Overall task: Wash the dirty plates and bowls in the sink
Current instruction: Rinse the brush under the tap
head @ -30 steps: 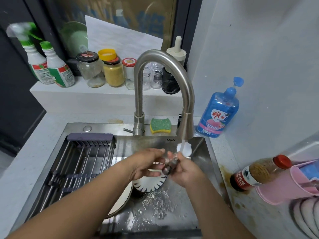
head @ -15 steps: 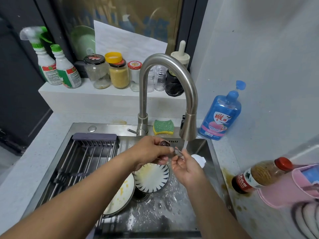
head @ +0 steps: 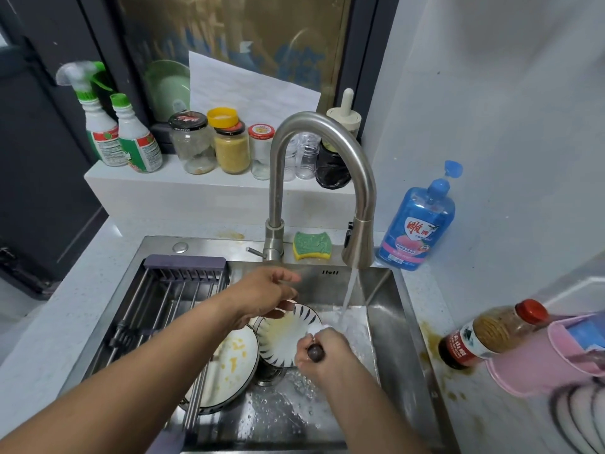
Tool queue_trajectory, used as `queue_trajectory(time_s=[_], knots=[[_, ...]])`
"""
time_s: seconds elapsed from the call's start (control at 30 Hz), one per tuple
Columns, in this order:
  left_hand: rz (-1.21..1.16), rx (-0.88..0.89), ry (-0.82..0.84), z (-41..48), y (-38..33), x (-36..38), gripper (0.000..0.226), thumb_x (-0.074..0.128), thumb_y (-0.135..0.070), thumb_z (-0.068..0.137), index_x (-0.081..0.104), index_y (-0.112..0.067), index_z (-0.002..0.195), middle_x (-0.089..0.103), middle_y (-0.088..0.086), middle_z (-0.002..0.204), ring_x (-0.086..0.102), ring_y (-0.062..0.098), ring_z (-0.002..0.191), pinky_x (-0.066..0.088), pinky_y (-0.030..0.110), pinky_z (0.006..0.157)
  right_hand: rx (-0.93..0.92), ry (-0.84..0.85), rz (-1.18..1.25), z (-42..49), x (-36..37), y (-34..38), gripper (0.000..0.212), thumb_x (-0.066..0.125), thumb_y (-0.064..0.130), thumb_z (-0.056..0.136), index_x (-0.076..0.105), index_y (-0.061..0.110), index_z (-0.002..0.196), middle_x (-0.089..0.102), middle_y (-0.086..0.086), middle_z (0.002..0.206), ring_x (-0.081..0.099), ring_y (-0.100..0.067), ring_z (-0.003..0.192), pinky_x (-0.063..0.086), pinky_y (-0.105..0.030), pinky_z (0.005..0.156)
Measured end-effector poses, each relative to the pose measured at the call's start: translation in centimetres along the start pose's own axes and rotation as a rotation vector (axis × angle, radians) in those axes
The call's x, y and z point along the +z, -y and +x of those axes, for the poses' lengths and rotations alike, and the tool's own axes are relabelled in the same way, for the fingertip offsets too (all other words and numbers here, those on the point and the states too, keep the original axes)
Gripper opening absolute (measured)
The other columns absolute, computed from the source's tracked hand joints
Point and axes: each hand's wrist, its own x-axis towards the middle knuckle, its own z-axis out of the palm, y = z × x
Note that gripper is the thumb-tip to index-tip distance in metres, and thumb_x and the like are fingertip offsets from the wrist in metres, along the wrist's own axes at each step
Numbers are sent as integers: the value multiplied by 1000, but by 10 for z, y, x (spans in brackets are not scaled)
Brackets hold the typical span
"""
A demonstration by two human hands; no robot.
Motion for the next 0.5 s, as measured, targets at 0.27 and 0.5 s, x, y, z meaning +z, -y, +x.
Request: queue_trajectory(time_s=[0.27,0.5], knots=[[98,42,83,-3,9,-9,35,58,4,97,67,-24,117,71,6,110,68,15,88,57,38,85,5,-7,126,-11,21,5,25,29,-3,98,44,9,83,43,-6,70,40,-14,54,36,-17,42],[383,90,450,-30,6,-8,77,91,-7,72,59,-36,136,62,-10,114,70,6,90,56,23,91,-17,22,82,9,28,-1,37,39,14,101,57,-8,124,67,-24,108,67,-42,109,57,-42,71]])
